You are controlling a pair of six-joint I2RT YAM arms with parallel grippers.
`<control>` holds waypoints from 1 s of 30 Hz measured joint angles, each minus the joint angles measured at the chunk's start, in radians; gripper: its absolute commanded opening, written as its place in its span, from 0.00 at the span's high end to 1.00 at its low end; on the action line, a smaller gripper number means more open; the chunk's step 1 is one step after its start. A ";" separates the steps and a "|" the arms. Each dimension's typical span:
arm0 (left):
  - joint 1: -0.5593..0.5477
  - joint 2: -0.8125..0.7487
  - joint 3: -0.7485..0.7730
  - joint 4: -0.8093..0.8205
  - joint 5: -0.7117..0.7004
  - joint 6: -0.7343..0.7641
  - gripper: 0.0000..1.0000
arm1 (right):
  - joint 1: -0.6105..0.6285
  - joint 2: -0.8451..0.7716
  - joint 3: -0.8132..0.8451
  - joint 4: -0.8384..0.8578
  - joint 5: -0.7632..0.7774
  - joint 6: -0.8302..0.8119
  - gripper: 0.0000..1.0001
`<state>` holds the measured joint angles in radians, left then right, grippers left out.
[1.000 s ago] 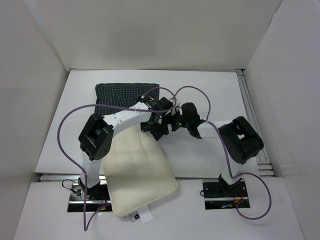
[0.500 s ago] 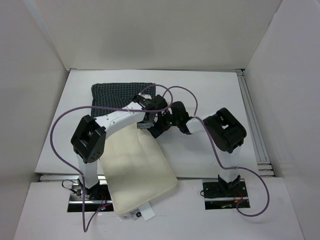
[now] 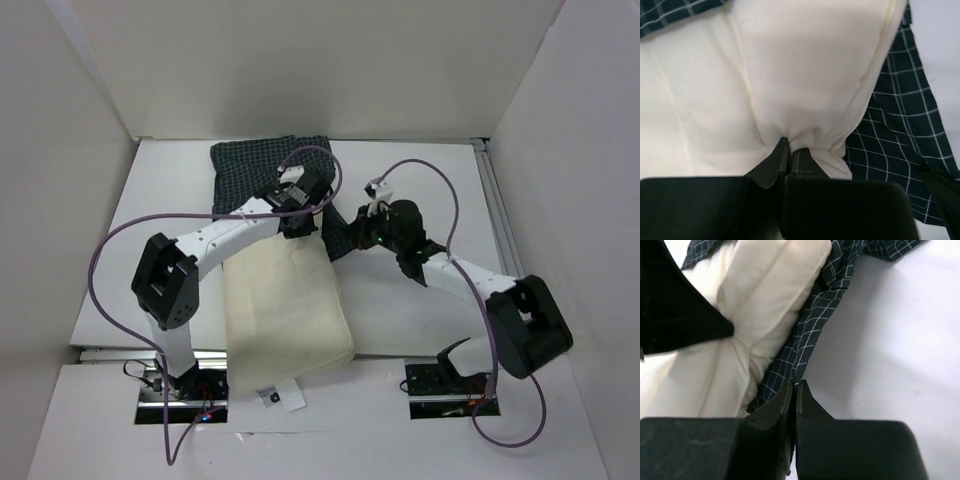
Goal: Put the pillow into the pillowcase
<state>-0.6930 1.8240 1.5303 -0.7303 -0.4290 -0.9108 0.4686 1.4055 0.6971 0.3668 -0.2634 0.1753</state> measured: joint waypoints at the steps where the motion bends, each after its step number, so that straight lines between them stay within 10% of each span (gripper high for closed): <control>1: 0.000 0.011 0.029 0.005 0.010 0.008 1.00 | -0.016 -0.034 -0.017 -0.016 0.011 0.007 1.00; 8: 0.032 0.320 0.438 -0.057 0.101 0.095 1.00 | -0.082 -0.212 -0.115 -0.108 0.104 0.062 1.00; 14: 0.037 0.298 0.301 0.080 0.183 0.127 1.00 | -0.107 -0.192 -0.114 -0.236 0.204 0.135 1.00; 17: 0.038 0.246 0.202 0.136 0.192 0.134 1.00 | -0.117 -0.151 -0.114 -0.250 0.191 0.160 0.78; 19: 0.038 0.240 0.177 0.146 0.176 0.159 1.00 | -0.122 -0.140 -0.114 -0.261 0.196 0.160 0.42; 22: 0.064 0.247 0.154 0.112 0.103 0.216 1.00 | -0.150 -0.140 -0.106 -0.270 0.212 0.140 0.27; 30: 0.011 0.247 0.219 0.021 -0.019 0.306 0.00 | -0.162 -0.009 0.081 -0.247 0.231 0.040 0.25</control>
<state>-0.6823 2.0708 1.7489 -0.7090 -0.4484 -0.6052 0.3065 1.3968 0.7780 0.1200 -0.0322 0.2150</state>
